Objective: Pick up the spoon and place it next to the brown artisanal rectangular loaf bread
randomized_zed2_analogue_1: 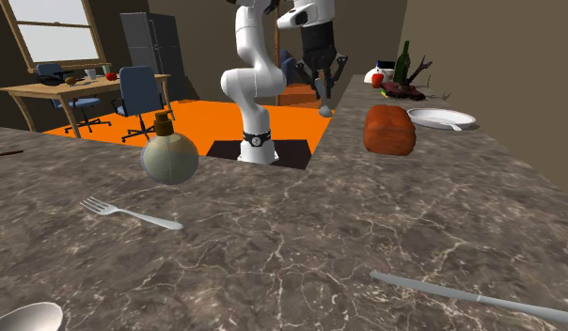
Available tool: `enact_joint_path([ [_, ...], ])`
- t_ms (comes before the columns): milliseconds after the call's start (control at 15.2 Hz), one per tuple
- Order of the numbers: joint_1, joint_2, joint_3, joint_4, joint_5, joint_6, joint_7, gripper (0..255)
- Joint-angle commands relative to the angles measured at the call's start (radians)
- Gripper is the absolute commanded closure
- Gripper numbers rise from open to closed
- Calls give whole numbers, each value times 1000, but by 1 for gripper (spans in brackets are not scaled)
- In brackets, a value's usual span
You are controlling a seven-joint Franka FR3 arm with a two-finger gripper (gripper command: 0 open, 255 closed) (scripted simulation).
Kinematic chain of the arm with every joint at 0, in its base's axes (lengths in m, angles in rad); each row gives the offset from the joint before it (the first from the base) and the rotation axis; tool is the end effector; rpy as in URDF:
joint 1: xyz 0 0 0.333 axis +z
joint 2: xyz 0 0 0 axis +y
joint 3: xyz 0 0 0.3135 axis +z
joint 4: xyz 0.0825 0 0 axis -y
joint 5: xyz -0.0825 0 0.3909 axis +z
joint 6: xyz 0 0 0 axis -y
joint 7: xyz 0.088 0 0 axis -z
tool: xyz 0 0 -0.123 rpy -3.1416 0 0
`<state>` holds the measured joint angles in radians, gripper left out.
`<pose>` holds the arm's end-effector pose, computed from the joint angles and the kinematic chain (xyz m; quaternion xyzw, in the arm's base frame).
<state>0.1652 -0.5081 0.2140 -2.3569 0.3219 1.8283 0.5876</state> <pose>0.3652 0.1847 0.4911 -0.9817 0.1599 0.0580 0.0861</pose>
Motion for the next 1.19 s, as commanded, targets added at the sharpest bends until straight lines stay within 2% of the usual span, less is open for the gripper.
enact_joint_path([
  [0, 23, -60, 25, -49, 25, -2, 34, 255],
  [594, 141, -300, 140, -186, 148, -56, 202, 255],
  [1122, 261, -452, 272, -227, 277, -106, 388, 255],
])
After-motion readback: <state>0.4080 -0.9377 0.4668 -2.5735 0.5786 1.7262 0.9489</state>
